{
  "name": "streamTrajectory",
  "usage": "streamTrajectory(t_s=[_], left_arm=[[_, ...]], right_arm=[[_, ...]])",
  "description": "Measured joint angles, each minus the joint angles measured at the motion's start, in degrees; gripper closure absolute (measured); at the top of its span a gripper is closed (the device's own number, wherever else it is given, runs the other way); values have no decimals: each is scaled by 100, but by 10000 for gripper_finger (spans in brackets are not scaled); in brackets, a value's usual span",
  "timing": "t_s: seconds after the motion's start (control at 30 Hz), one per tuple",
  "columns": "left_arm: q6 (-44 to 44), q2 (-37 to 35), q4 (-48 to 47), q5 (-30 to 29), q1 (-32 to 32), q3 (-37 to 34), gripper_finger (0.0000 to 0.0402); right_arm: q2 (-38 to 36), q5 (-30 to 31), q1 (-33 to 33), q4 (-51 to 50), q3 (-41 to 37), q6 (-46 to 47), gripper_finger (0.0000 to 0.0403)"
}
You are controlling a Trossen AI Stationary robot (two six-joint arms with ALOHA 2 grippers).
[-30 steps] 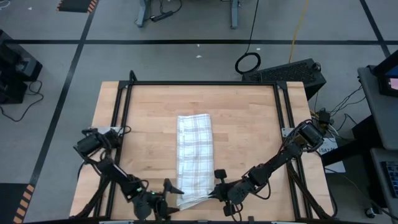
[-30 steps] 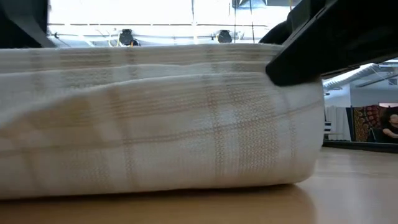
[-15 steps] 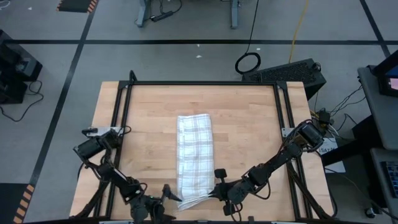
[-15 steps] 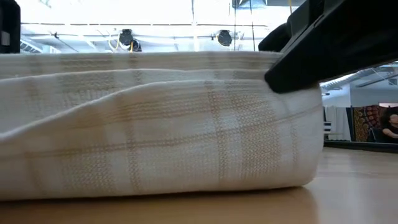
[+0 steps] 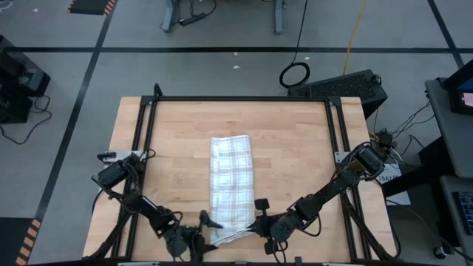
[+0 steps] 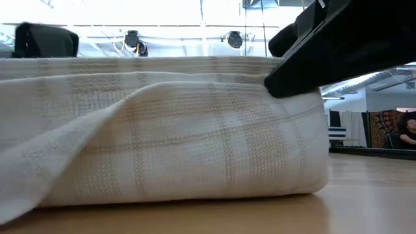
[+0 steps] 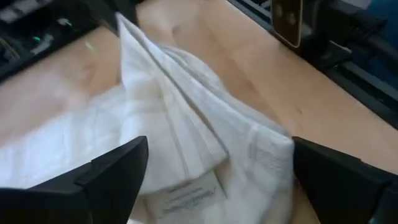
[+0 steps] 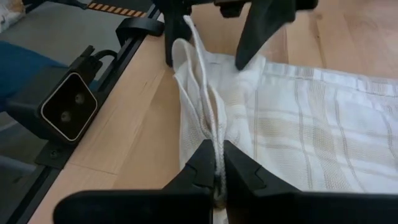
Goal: Roll towel
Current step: Roll the white kitchen towel
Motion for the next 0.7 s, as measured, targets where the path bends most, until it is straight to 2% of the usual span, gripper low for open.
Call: streamTrajectory(t_s=[0.17,0.27,0.33,0.47,0.7], left_arm=[[-293,141,152,604,144,12,13],[-445,168,145,464,143,22,22],[-450,166,142,289,116,22,44],[-426,157,85,-281,32,20,128],[-749,127,53,-226,-54,14,329]], right_arm=[[0,233,0,-7,0,237,399],[0,274,-11,-6,0,436,399],[0,277,-11,-4,0,550,399],[0,279,-22,-3,0,851,399],[0,263,-24,1,0,1610,399]])
